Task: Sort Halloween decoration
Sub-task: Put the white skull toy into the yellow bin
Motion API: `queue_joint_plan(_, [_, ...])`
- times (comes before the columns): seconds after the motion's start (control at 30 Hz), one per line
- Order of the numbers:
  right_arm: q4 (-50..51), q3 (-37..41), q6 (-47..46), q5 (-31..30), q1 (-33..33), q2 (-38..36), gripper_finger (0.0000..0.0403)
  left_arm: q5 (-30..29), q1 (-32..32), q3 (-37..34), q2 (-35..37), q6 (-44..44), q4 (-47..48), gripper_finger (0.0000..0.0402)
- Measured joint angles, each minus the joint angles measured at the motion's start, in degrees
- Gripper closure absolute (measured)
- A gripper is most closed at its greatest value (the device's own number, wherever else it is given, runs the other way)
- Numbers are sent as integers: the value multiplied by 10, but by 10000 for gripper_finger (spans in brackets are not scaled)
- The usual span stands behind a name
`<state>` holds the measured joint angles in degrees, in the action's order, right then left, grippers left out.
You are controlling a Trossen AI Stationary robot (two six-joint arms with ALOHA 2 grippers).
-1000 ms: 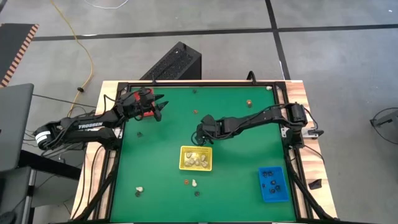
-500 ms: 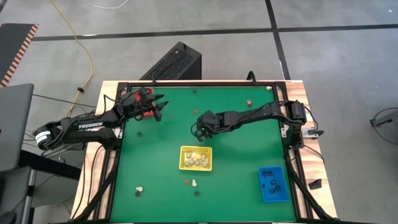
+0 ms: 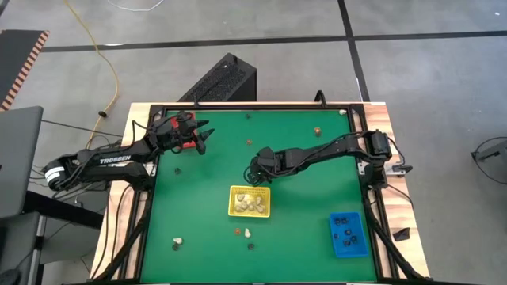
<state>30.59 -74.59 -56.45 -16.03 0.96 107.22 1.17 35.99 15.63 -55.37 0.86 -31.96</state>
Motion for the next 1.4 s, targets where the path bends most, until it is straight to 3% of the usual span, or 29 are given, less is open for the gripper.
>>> queue_joint_plan(0.33, [-30,-3,7,7,0,50,132,0,0,0,0,-1,0,209])
queue_joint_plan(0.67, [-18,-4,-1,2,2,56,139,0,0,0,0,1,0,209])
queue_joint_plan(1.2, [-54,-3,40,-8,2,51,297,0,0,0,0,0,0,209])
queue_joint_plan(1.4, [-100,-3,92,-4,3,9,316,0,0,0,0,1,1,209])
